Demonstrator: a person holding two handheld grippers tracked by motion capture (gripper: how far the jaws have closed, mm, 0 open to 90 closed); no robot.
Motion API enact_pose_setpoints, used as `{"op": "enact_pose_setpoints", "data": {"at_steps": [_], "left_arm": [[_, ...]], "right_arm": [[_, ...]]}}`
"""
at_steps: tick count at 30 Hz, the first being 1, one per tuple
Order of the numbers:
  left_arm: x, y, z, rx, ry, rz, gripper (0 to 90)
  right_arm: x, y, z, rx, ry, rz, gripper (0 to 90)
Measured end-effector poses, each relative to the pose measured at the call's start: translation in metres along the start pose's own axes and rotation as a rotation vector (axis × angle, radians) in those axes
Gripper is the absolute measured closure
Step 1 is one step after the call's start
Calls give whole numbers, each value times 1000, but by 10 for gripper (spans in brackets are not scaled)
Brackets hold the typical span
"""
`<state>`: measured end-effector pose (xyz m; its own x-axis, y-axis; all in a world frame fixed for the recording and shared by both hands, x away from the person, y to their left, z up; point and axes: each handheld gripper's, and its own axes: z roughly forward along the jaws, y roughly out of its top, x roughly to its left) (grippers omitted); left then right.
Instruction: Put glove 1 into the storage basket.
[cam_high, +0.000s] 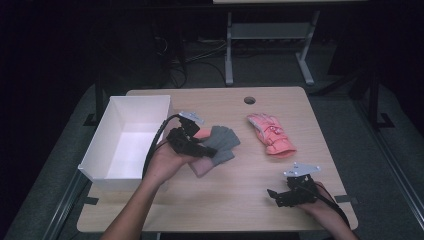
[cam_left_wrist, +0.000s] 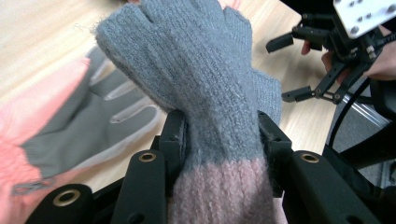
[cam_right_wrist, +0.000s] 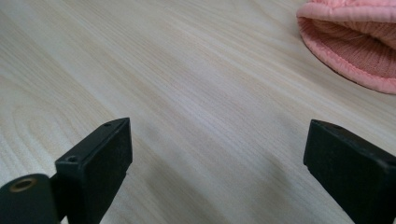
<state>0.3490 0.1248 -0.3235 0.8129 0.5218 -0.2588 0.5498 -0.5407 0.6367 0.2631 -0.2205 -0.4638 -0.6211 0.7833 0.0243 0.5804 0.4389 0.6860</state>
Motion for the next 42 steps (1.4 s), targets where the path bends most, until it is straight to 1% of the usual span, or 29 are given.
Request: {"op": "enact_pose_setpoints", "data": {"at_steps": [2,3,4,7,8,10,13,15,16,18,19,22,23,24,25,26,27,28,29,30,31,32,33,34,35,36,38,39,42], "left_arm": [[1,1,-3,-4,1,-4,616],[3,3,-8,-11,11,-5,616],[3,3,-8,-11,11,-5,616],[8,5,-17,-21,29,-7,616],[11,6,-22,-24,43,-7,616],[13,6,-25,-29,47,-11,616],[21,7,-37,-42,73,-20,616],[27,7,-44,-52,89,-31,616],[27,7,-44,-52,89,-31,616],[34,5,-51,-64,110,-50,616],[38,4,-55,-60,117,-49,616],[45,0,-62,-75,135,-74,616],[50,-4,-69,-85,146,-90,616],[50,-4,-69,-85,146,-90,616],[55,-7,-75,-93,160,-105,617],[55,-7,-75,-93,160,-105,617],[61,-11,-81,-103,177,-119,617],[61,-11,-81,-103,177,-119,617],[66,-15,-87,-115,194,-136,617],[66,-15,-87,-115,194,-136,617],[72,-20,-94,-124,219,-152,617],[72,-20,-94,-124,219,-152,617],[79,-24,-100,-126,250,-166,617],[79,-24,-100,-126,250,-166,617],[83,-28,-104,-128,270,-177,617],[86,-30,-106,-134,279,-182,617],[94,-36,-112,-149,290,-212,617],[101,-43,-116,-159,313,-237,617],[111,-52,-121,-158,346,-269,617]], "right_arm": [[0,0,0,0,0,-1,76],[0,0,0,0,0,-2,76],[0,0,0,0,0,-2,76],[0,0,0,0,-1,-3,76],[0,0,0,1,-2,-3,76],[0,0,1,2,-2,-4,76],[0,-1,0,-2,-1,-4,76],[0,-1,1,0,-3,-8,77],[0,-1,1,0,-3,-8,77],[0,-1,1,6,-3,-12,77],[0,-1,1,6,-3,-14,77],[0,-1,1,11,-1,-21,77],[0,-1,1,11,-2,-23,77],[0,-1,1,9,-2,-24,77],[0,-1,1,9,-2,-25,77],[0,-1,1,9,-2,-25,77],[0,-1,1,12,-3,-27,77],[1,-1,1,13,-3,-28,77],[1,-1,2,11,-5,-29,77],[1,-1,2,11,-5,-29,77],[1,-1,2,13,-2,-27,77],[1,-1,2,13,-2,-27,77],[1,-1,2,12,-3,-29,77],[1,-1,2,14,-4,-29,77],[1,-1,2,14,-4,-29,77],[1,-1,2,12,-4,-29,77],[1,-1,2,12,-4,-30,77],[1,-1,2,13,-6,-31,77],[1,-1,2,15,-8,-32,77]]}}
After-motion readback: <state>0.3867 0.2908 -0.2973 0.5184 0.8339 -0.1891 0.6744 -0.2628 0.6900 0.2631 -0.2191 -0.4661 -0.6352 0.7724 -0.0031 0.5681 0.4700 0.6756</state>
